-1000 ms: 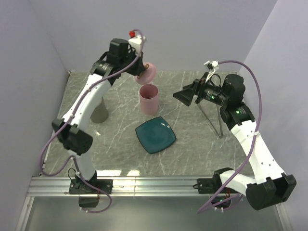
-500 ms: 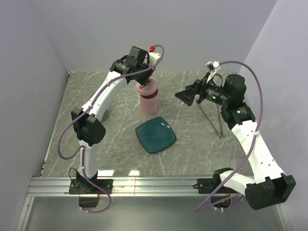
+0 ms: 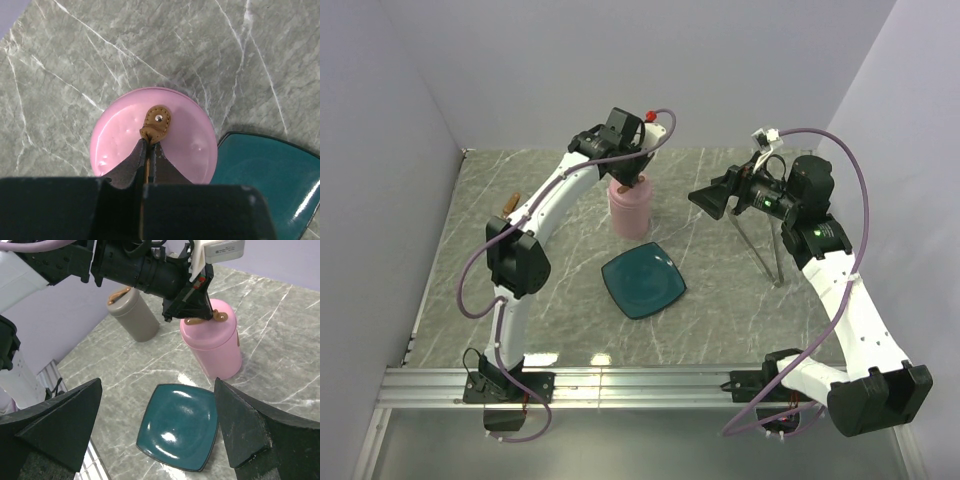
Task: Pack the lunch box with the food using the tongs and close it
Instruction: Close the box lid on the packing box.
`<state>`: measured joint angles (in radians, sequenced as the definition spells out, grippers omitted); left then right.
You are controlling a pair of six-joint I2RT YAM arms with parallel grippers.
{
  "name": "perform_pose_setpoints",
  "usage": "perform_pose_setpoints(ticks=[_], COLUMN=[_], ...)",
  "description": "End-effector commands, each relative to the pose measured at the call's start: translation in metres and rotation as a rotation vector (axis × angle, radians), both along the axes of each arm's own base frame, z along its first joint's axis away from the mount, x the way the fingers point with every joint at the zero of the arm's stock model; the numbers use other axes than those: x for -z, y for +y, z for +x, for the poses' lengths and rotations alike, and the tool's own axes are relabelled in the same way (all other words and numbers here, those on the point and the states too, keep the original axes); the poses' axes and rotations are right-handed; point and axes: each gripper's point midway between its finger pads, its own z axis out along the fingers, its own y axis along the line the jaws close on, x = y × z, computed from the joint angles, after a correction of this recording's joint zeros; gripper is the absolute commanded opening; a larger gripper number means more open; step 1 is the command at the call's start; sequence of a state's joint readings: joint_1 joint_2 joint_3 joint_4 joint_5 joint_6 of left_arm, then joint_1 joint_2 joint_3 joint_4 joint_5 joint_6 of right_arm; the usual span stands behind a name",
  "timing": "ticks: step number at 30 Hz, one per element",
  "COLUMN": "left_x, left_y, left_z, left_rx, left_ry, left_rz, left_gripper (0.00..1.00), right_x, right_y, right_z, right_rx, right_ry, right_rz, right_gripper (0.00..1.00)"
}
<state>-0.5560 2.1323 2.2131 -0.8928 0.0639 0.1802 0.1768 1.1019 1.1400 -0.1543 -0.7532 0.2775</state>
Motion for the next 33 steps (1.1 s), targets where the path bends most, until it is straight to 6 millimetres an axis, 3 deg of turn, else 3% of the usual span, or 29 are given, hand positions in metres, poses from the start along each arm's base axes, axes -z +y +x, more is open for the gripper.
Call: perform_pose_setpoints(ticks=[1, 7, 16, 19, 33], left_x=[-0.018, -0.010, -0.033, -0.032, 0.006], left_y=[-0.007, -0.006, 0.001, 0.003, 0.000], left_z=[0.013, 0.016, 0.002, -0.005, -0.004], left_rx=[0.005, -0.005, 0.001, 0.005, -0.015], left_ry=[-0.081, -0.076, -0.089, -0.073, -0.010], left_rz=[-0.010, 0.008, -0.008, -0.013, -0.012], left_gripper=[0.00, 0.00, 0.00, 0.00, 0.00], right_x=[-0.008, -0.007, -0.005, -0.005, -0.002], right_y=[-0.001, -0.001, 0.000, 0.001, -0.001], right_z=[-0.004, -0.004, -0.003, -0.003, 0.000], right_rx=[-0.014, -0.020, -0.032, -0.036, -0.027], right_ry=[-0.037, -0.036, -0.024, -0.021, -0.016], right_rz=[-0.006, -0.006, -0.007, -0.004, -0.017], right_gripper=[1.00, 1.00, 1.00, 1.00, 1.00])
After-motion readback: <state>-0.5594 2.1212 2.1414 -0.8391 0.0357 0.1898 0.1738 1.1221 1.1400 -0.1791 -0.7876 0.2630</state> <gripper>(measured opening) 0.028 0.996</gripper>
